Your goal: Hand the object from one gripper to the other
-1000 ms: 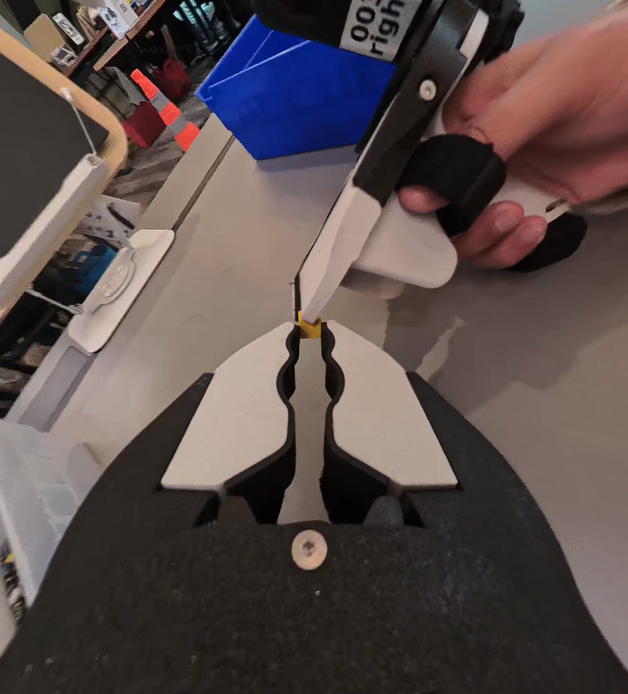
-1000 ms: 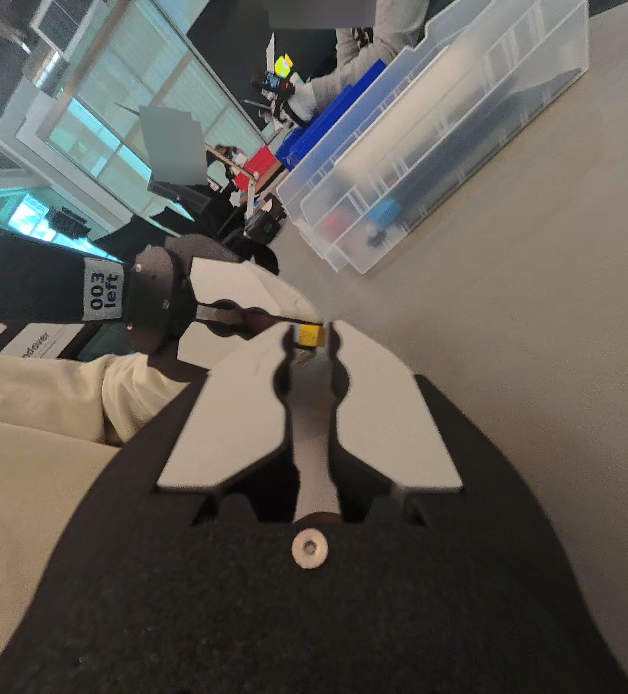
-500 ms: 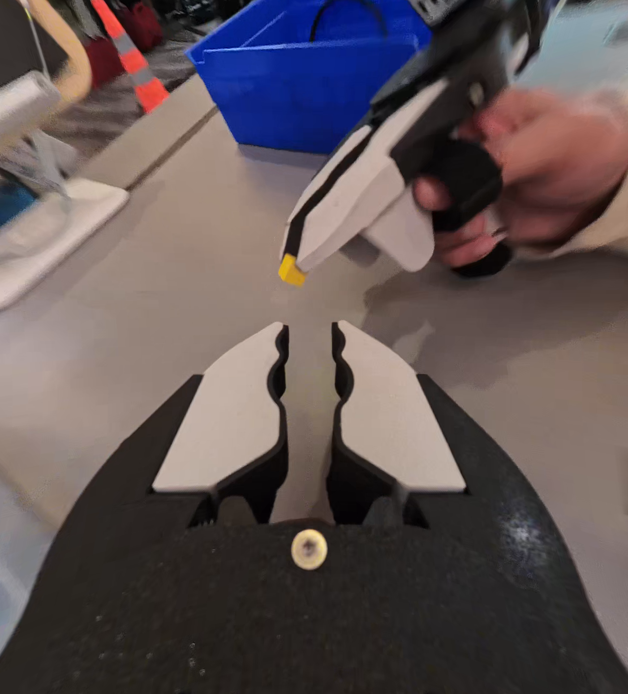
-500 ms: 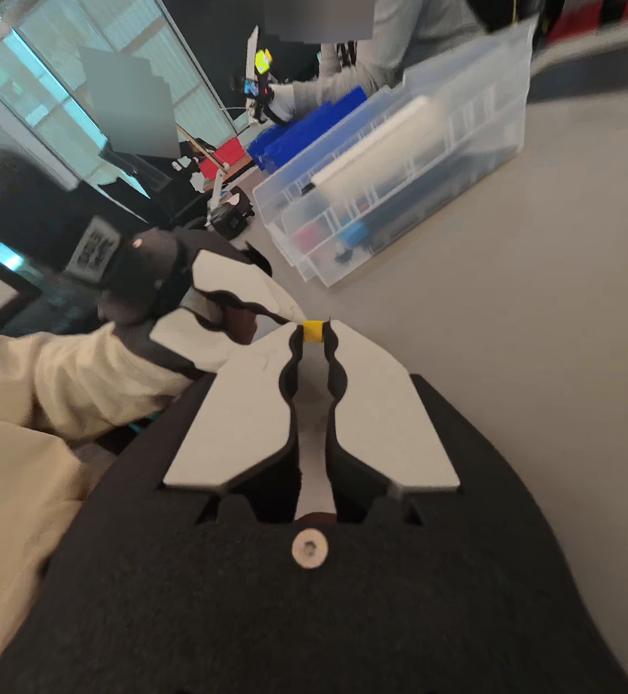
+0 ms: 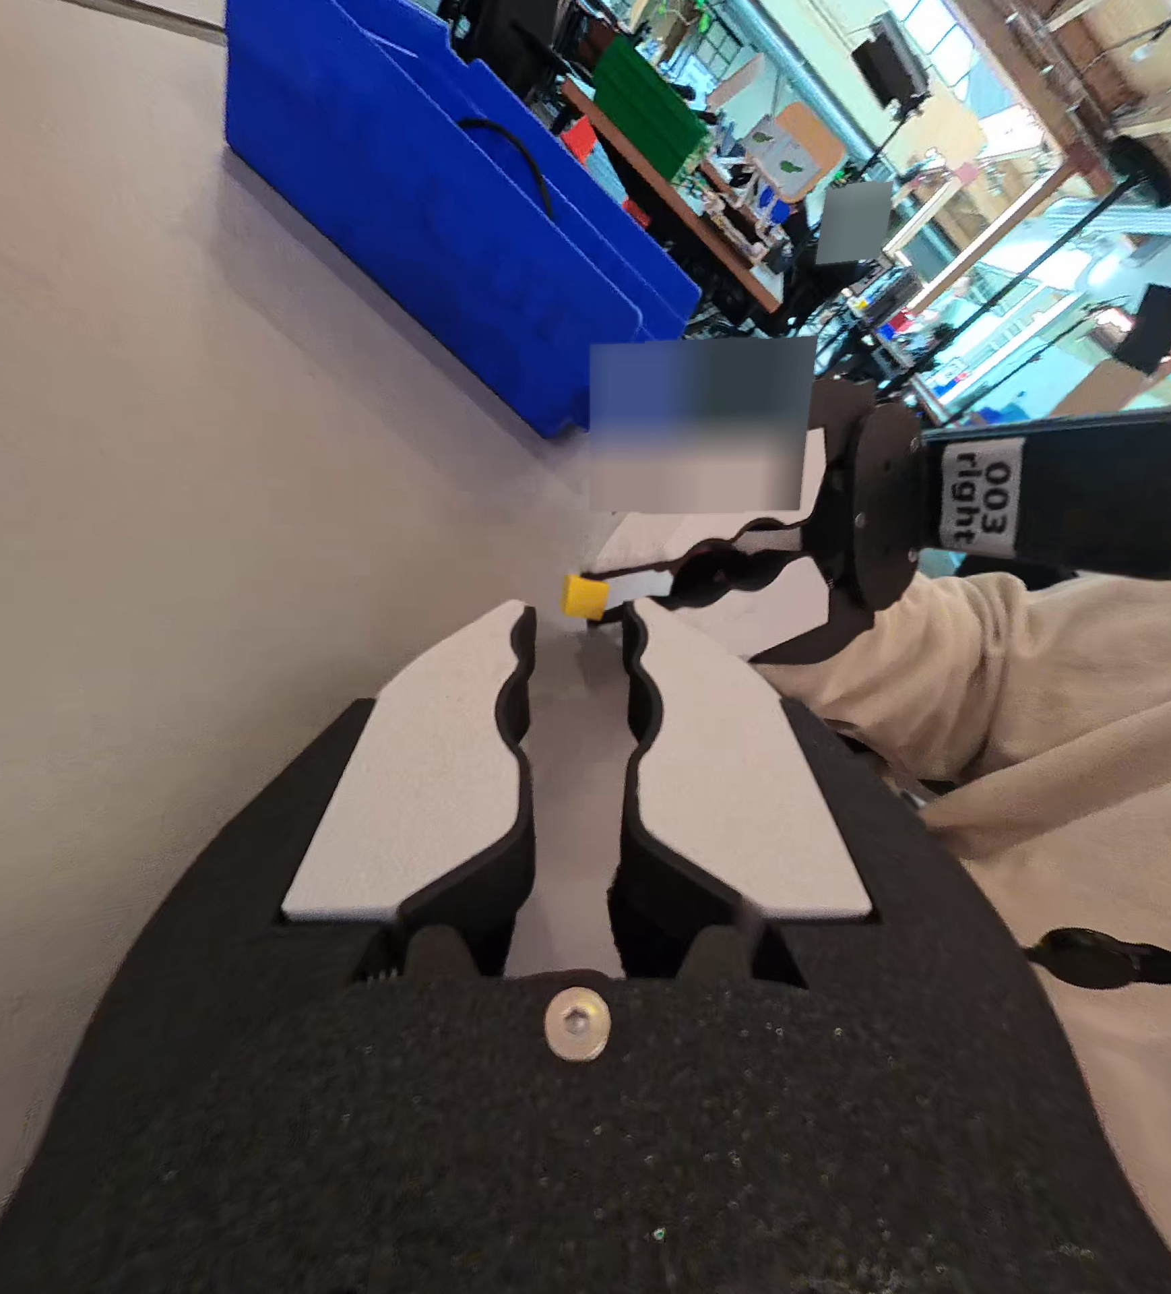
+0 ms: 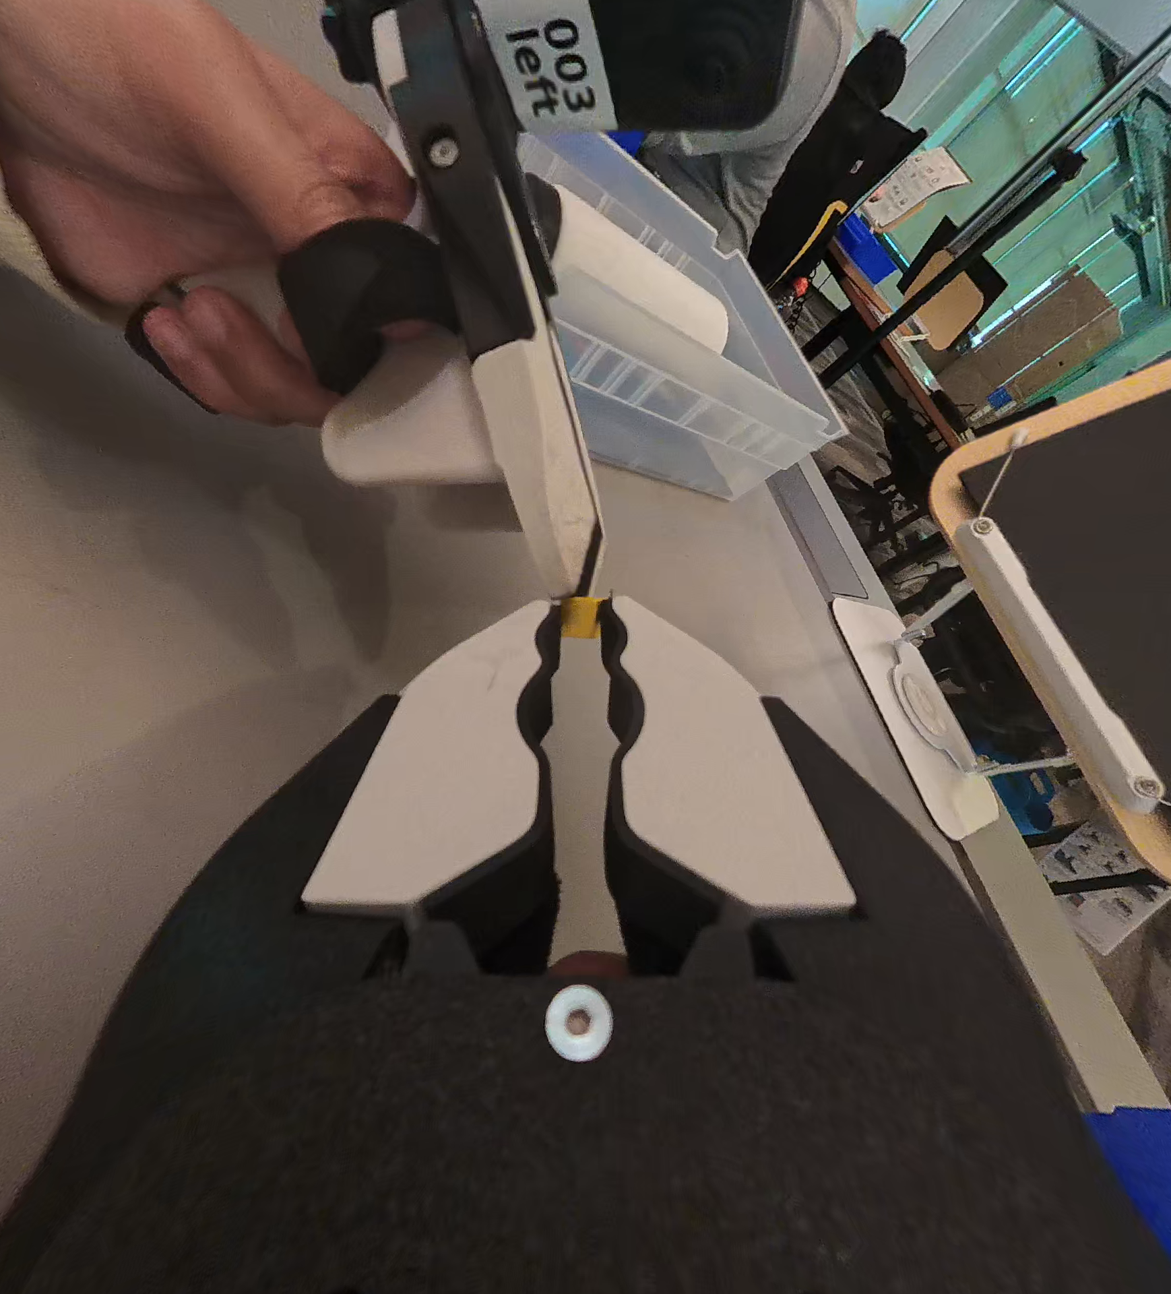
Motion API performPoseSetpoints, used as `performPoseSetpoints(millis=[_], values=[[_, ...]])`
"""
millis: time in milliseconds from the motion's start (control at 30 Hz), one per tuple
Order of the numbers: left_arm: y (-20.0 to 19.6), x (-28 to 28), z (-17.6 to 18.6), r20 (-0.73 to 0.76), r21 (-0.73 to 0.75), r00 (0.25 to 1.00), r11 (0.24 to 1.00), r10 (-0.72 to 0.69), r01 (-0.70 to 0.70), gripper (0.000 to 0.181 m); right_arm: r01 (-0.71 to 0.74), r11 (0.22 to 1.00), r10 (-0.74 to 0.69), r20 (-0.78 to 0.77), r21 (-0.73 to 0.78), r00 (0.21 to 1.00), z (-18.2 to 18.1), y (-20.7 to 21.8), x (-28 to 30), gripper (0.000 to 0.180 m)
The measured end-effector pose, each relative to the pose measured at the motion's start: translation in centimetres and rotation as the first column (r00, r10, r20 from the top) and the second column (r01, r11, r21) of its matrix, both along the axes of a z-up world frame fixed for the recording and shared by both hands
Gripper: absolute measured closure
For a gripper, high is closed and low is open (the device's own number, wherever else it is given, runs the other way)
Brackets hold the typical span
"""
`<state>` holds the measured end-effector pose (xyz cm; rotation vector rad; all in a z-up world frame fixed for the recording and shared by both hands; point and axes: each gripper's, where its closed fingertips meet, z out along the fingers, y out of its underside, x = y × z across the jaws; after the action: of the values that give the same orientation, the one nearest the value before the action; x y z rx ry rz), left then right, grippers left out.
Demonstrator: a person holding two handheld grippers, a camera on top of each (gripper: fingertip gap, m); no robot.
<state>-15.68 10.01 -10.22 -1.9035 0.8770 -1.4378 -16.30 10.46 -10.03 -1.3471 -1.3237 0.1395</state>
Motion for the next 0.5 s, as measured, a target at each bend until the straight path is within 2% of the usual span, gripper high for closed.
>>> performPoseSetpoints(millis=[267,500], values=[[-0.61,-0.08,0.21,0.047,-0.028,0.996,0.996,-0.077,0.079,0.170,-0.033,0.999,0.032,-0.029,-0.031,0.999,0.00,-0.50,-0.35,0.169],[-1.00,0.07,-0.02,0.041,-0.026,0.994,0.994,-0.106,0.107,0.169,-0.058,0.997,0.056,-0.029,-0.051,0.998,-0.26,-0.94,-0.86,0.169]])
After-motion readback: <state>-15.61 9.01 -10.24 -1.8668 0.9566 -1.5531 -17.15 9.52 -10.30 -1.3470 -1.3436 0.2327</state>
